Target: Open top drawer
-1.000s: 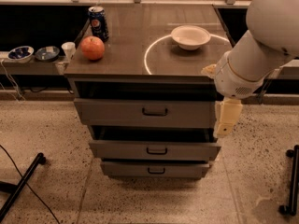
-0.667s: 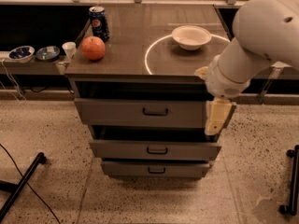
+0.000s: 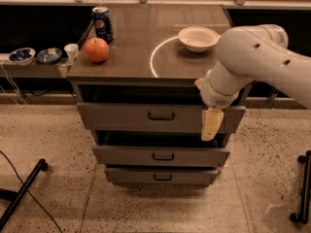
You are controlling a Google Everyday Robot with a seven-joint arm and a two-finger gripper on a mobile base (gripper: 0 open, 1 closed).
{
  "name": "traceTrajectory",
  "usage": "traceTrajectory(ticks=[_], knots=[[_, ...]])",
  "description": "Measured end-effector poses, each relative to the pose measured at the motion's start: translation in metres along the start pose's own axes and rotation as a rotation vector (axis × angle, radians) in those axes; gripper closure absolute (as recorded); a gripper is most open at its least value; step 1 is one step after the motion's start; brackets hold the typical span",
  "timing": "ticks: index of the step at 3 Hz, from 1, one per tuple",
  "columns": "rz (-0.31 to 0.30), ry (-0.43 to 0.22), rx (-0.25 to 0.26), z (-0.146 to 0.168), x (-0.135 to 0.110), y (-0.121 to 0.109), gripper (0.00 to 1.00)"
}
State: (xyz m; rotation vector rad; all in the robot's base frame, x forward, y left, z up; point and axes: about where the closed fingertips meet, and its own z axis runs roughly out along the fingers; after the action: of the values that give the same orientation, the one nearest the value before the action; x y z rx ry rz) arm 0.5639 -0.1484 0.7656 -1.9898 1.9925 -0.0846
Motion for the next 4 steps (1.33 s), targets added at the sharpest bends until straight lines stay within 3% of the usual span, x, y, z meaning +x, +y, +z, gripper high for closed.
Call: traceTrajectory(ticks=[2, 4], knots=[[0.019, 0.007, -0.016, 0.048, 0.029, -0.006, 0.0], [-0.025, -0.023, -0.019, 0.08, 0.026, -0.023, 0.0]])
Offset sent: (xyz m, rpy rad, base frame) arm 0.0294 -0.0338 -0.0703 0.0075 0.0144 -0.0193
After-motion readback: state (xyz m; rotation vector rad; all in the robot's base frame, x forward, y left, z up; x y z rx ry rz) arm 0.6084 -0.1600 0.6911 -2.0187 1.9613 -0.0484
